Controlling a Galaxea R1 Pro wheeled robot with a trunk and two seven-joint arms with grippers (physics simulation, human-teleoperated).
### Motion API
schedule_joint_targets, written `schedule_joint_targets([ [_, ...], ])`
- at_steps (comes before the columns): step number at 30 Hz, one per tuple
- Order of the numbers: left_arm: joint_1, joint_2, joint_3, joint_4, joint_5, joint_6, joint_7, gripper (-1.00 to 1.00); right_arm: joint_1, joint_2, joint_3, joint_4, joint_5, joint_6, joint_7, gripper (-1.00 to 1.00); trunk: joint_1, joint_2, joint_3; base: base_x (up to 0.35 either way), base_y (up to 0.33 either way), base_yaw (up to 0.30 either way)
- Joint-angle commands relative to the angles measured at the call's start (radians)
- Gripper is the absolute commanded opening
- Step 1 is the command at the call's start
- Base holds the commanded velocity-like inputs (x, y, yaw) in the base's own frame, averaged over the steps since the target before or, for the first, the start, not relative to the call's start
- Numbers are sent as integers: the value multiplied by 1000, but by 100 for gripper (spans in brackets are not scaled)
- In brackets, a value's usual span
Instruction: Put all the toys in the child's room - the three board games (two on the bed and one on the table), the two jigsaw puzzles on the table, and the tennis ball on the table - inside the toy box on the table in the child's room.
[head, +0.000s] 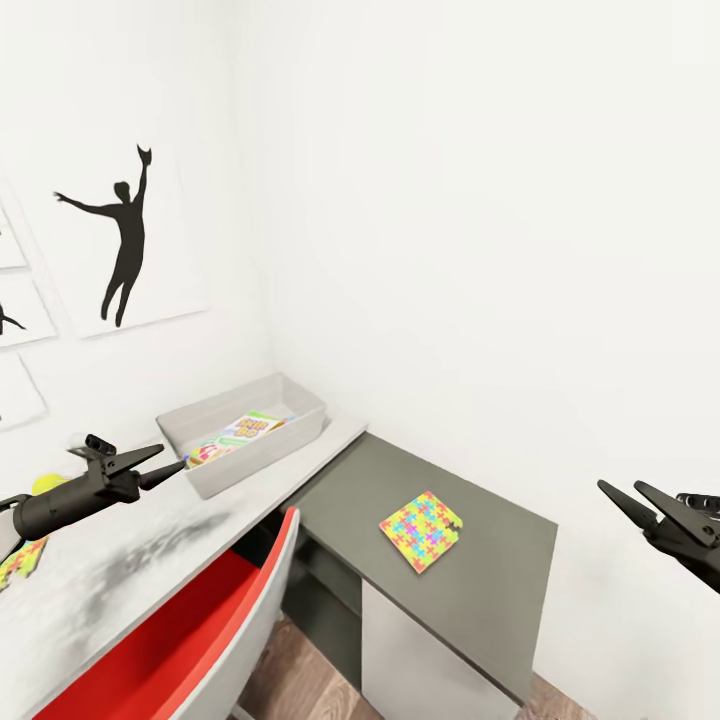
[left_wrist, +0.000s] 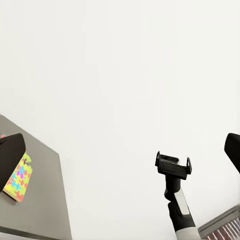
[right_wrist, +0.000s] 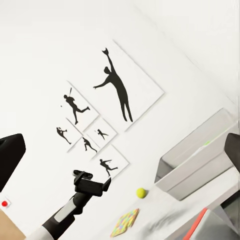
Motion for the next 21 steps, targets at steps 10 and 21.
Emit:
schedule_joint_targets([
  [10, 6, 1, -2, -2, 7, 7, -1, 100, -1, 0, -1, 0, -1, 5, 2, 100, 0, -1, 12, 0, 0, -207],
  [21, 7, 1, -3, -3, 7, 7, -1, 100, -1, 0, -2, 0, -1, 5, 2, 100, 0, -1, 26, 0, 0, -207],
])
